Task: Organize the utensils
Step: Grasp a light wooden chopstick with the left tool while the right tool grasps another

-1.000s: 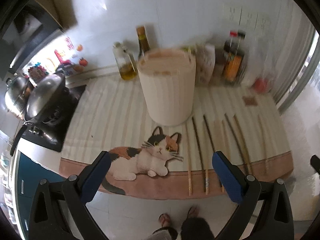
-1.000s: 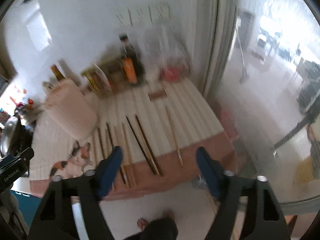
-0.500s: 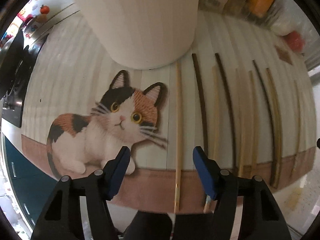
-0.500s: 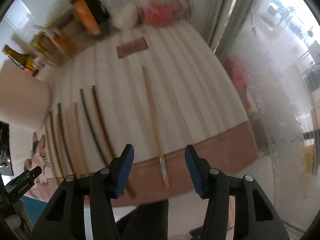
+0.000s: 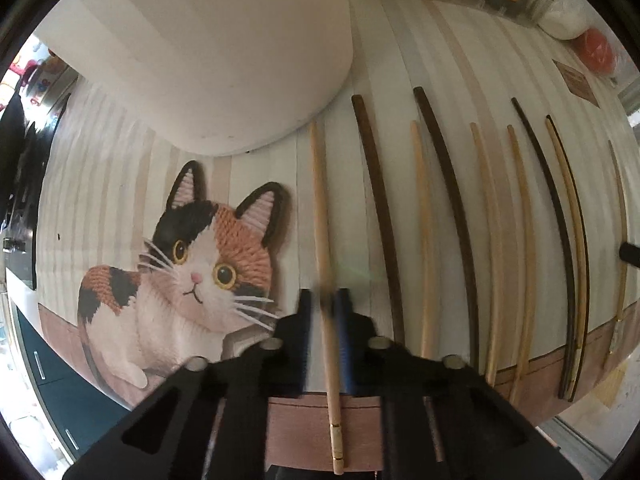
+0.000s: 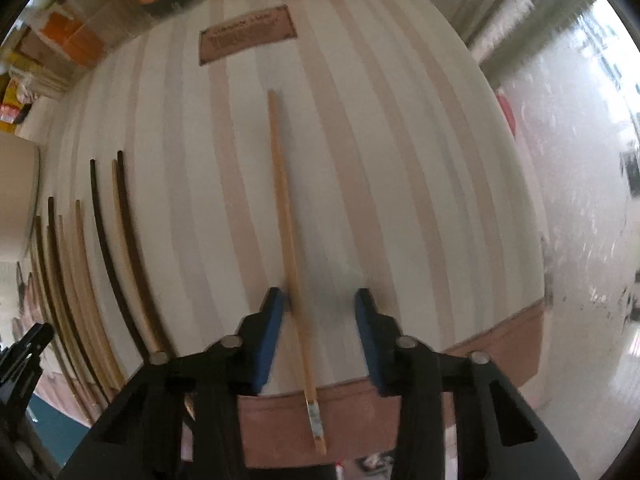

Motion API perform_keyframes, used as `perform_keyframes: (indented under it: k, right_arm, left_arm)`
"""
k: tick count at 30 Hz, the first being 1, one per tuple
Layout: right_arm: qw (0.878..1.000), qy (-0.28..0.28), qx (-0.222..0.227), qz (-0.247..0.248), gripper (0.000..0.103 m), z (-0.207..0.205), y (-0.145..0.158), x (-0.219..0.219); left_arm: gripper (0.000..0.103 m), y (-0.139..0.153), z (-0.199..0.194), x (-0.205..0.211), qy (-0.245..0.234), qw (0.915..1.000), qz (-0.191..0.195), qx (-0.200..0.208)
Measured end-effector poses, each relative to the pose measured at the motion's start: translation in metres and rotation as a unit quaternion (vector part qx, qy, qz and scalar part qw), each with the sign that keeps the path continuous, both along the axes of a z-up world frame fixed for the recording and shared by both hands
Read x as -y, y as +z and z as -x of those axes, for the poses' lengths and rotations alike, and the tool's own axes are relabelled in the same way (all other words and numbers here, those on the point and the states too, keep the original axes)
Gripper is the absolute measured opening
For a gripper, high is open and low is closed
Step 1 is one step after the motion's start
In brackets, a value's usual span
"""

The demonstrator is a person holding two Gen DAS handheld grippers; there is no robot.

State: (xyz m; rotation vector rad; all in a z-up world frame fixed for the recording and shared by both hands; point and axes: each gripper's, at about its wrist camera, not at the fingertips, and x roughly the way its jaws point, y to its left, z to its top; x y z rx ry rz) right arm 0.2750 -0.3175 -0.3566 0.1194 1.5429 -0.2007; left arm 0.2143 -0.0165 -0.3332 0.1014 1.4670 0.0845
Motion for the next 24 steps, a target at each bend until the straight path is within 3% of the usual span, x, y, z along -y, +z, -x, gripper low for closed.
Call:
perform_keyframes:
  k: [1, 3, 11, 14, 18, 20, 22, 24]
  right_arm:
    - [1.000, 0.001, 0.000, 0.000, 0.016, -0.001, 0.000, -0.002]
    - [1.000, 0.004, -0.001, -0.009, 0.009, 0.002, -0.001, -0.007]
    - [0.999, 0.033, -0.021, -0.038, 0.008, 0.026, -0.006, -0.038]
    - [0.998, 0.039, -0.026, -0.030, 0.008, 0.027, -0.009, -0.048]
    - [0.999, 0.023, -0.035, -0.029, 0.009, 0.004, -0.018, -0.051]
    - [0.998, 0.026, -0.038, -0.033, 0.014, -0.006, -0.019, -0.054]
    - [0.998, 0.032, -0.041, -0.023, 0.026, -0.017, -0.020, -0.053]
    - [0.998, 0.037, -0.045, -0.016, 0.028, -0.026, -0.022, -0.055]
  left_arm:
    - [0.005, -0.001, 0.003, 0.000, 0.001, 1.0000, -0.001, 0.001]
    - [0.005, -0.010, 0.004, 0.001, 0.004, 1.0000, 0.000, 0.002]
    - [0.004, -0.005, 0.049, -0.050, 0.065, 0.9975, 0.015, -0.021]
    - [0.005, -0.005, 0.056, -0.066, 0.078, 0.9958, 0.039, -0.025]
    - [0.009, -0.008, 0.043, -0.084, 0.083, 0.9944, 0.054, -0.037]
    - [0.012, -0.010, 0.040, -0.092, 0.084, 0.9938, 0.062, -0.037]
    - [0.015, -0.011, 0.035, -0.100, 0.087, 0.9935, 0.064, -0.035]
    - [0.018, -0.009, 0.033, -0.108, 0.085, 0.9939, 0.062, -0.034]
